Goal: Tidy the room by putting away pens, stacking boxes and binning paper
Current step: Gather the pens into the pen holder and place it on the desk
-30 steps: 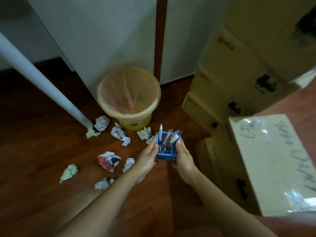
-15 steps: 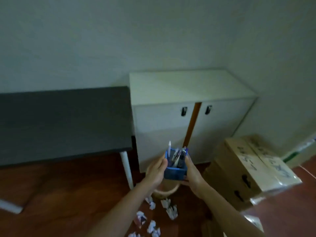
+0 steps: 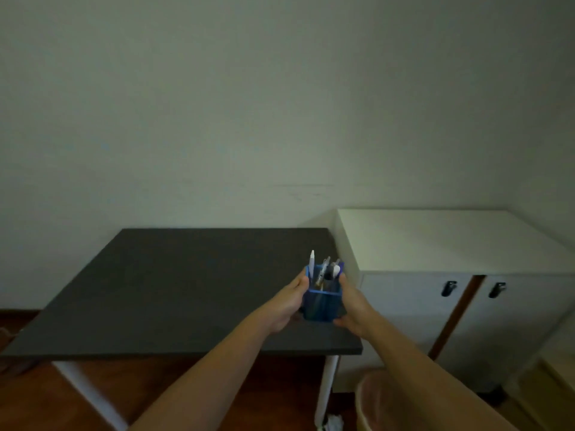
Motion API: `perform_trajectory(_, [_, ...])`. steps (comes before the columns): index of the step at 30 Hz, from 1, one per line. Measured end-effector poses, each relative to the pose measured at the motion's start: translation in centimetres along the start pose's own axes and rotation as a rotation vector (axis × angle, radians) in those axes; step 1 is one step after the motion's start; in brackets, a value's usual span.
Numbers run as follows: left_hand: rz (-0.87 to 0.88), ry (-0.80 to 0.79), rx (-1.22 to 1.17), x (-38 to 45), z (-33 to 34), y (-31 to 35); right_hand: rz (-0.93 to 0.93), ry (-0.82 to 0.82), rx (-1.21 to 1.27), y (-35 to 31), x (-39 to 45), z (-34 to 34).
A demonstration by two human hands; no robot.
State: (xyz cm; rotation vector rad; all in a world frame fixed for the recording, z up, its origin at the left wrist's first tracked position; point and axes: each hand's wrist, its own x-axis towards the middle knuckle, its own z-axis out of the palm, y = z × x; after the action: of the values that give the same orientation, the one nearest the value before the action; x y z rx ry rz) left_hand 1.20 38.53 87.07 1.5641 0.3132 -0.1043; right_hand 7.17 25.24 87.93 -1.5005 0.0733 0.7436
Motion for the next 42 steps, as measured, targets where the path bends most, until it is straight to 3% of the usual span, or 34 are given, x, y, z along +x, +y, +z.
perform_trajectory(13, [-0.151, 0.126, -0.069, 12.2, -11.7, -0.5, -0.013, 0.055, -0.222, -3.0, 17.7, 8.8])
perform_trajectory(21, [-0.257, 0.111, -0.144, 23.6, -17.5, -1.0, 0.03, 0.083, -0.172, -4.6, 30.1, 11.7])
perform_trajectory(26, [-0.196, 0.018, -0.278, 32.1, -20.9, -1.8, 0.032, 0.041, -0.114, -5.4, 38.6, 12.3])
perform_trajectory(32, [-0.2, -0.071, -0.353, 43.1, -25.1, -6.2, 0.13, 0.103, -0.11, -5.0, 49.3, 12.7])
perform_trajectory(42, [-0.185, 0.032, -0.491, 53.6, -26.2, -7.2, 0.115, 0.21, 0.083, -7.5, 59.6, 12.7])
